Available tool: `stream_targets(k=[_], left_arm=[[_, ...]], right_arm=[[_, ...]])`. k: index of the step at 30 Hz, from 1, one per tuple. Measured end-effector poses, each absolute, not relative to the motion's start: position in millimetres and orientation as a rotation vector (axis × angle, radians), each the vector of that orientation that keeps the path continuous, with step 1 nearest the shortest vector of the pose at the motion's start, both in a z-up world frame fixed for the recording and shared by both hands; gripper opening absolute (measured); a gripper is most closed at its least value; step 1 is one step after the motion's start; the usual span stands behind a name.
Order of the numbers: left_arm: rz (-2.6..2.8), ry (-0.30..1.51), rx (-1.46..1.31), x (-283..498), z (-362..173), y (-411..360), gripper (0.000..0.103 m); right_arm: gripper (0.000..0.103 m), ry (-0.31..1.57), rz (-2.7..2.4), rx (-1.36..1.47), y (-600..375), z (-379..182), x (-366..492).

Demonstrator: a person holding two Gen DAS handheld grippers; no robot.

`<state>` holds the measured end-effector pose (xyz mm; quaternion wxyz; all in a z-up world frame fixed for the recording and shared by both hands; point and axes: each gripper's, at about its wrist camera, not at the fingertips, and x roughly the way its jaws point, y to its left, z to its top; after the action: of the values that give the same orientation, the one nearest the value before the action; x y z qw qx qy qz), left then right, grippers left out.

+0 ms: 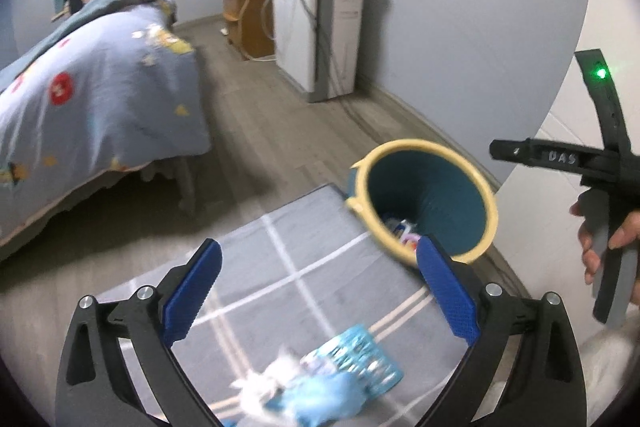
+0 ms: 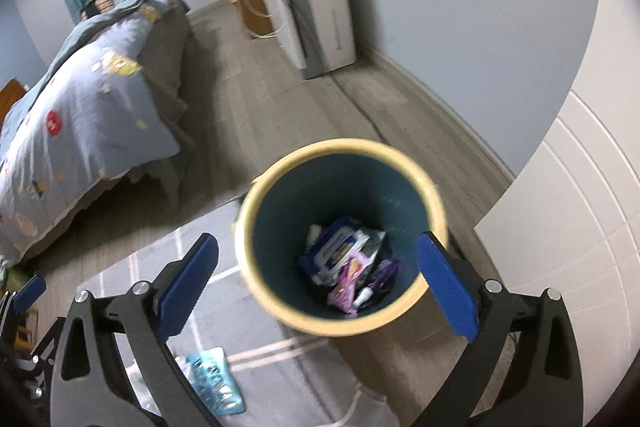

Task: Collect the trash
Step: 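Move both open grippers back toward the remaining trash on the mat, then grasp the blue face mask with the right gripper while the left grasps white tissue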

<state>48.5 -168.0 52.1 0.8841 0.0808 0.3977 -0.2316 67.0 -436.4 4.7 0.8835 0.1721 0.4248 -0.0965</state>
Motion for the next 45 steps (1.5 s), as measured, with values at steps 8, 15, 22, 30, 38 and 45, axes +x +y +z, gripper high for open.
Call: stream_targets(k=[8, 15, 22, 30, 38, 45], left_arm=[[-0.351, 0.881, 0.083, 23.4, 32.9, -95.1, 0.097], [-0.244, 0.891, 0.02, 3.5, 24.1, -39.1, 0.097], [-0.194, 0.91, 0.038, -7.3, 14.1, -11.5, 0.097], [-0.219, 0.966, 0.081, -11.7, -11.7, -4.3, 0.097], [-0.241, 1.012, 0.084, -7.4, -29.2, -9.8, 0.097], [-0.26, 1.025, 0.08, -6.0, -34.5, -17.8, 0.097]], right_arm=[[0.097, 0.908, -0.084, 0.245, -372.3, 4.9, 51.2], [0.097, 0.978, -0.014, 0.215, -320.9, -18.2, 34.0], [0.097, 1.101, 0.035, 0.231, -273.9, -60.7, 24.3], [0.097, 1.145, 0.077, 0.178, -243.3, -80.1, 27.0], [0.07, 1.23, 0.109, 0.179, -223.4, -103.7, 29.6], [0.022, 1.293, 0.168, 0.162, -217.0, -122.2, 32.0]])
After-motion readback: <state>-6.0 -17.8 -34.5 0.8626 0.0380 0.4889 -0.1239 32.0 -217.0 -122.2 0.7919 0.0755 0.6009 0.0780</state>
